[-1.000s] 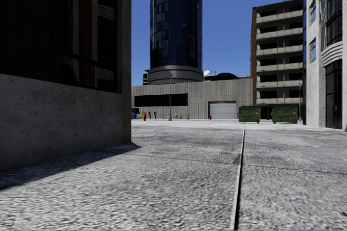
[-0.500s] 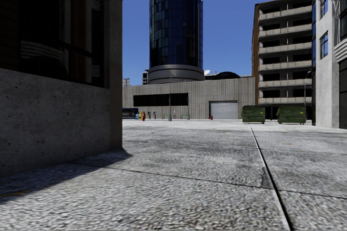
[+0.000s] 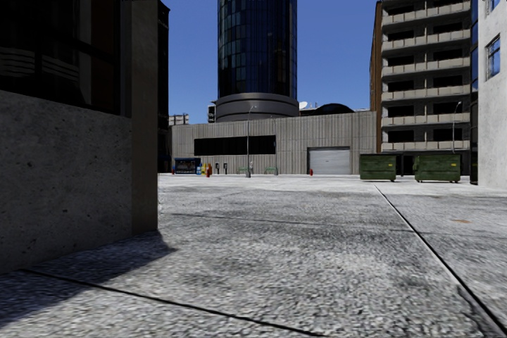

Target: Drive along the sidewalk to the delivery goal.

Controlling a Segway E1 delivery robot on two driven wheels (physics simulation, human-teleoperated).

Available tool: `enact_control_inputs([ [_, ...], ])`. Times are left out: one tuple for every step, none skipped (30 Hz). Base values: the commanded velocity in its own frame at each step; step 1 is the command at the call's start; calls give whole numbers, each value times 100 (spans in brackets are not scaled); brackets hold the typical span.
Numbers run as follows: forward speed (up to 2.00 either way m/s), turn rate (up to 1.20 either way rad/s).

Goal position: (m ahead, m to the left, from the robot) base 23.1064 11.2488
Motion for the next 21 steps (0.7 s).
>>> enact_control_inputs([
  [200, 0],
  [200, 0],
  [200, 0],
  [200, 0],
  [200, 0],
  [200, 0],
  [200, 0],
  [200, 0],
  [200, 0],
  [200, 0],
  [200, 0],
  [200, 0],
  [200, 0],
  [200, 0],
  [200, 0],
  [200, 0],
  [200, 0],
  [200, 0],
  [200, 0],
  [200, 0],
  [200, 0],
])
